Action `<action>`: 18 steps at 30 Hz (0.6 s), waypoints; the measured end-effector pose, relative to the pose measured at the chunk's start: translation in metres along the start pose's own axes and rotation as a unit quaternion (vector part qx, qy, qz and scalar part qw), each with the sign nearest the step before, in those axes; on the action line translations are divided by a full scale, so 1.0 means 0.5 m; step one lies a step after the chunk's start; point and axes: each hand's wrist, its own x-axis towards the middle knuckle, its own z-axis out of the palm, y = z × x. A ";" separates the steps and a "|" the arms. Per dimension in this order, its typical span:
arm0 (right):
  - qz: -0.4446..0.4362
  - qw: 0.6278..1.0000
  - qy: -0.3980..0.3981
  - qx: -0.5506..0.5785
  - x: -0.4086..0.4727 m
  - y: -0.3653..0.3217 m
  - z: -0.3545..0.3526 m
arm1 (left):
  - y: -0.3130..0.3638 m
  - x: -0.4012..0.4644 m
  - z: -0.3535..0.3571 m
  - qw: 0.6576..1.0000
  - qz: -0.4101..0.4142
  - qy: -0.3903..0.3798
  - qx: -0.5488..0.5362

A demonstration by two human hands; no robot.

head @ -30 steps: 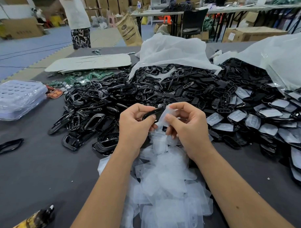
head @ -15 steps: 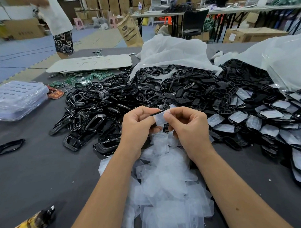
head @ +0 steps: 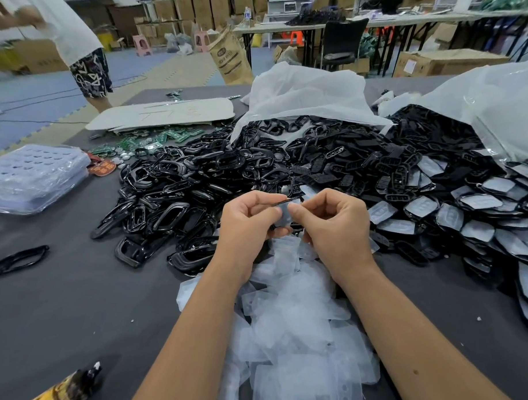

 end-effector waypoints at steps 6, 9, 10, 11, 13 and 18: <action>0.008 1.000 0.009 -0.007 -0.002 -0.004 0.002 | -0.004 0.000 0.004 1.000 0.001 0.001 0.005; 0.004 1.000 0.013 -0.028 -0.001 -0.004 0.004 | -0.005 0.000 0.002 1.000 0.000 0.000 -0.001; -0.001 0.999 0.014 -0.038 0.000 -0.004 0.004 | -0.004 0.001 0.002 1.000 -0.002 0.001 -0.004; -0.005 0.999 0.016 -0.047 0.000 -0.005 0.005 | -0.004 0.001 0.002 1.000 -0.002 0.001 -0.005; -0.013 0.998 0.019 -0.060 0.001 -0.005 0.004 | -0.005 0.001 0.001 1.000 -0.003 -0.002 -0.007; -0.012 0.998 0.012 -0.058 0.002 -0.002 0.003 | -0.008 0.004 -0.001 1.000 -0.003 -0.012 -0.014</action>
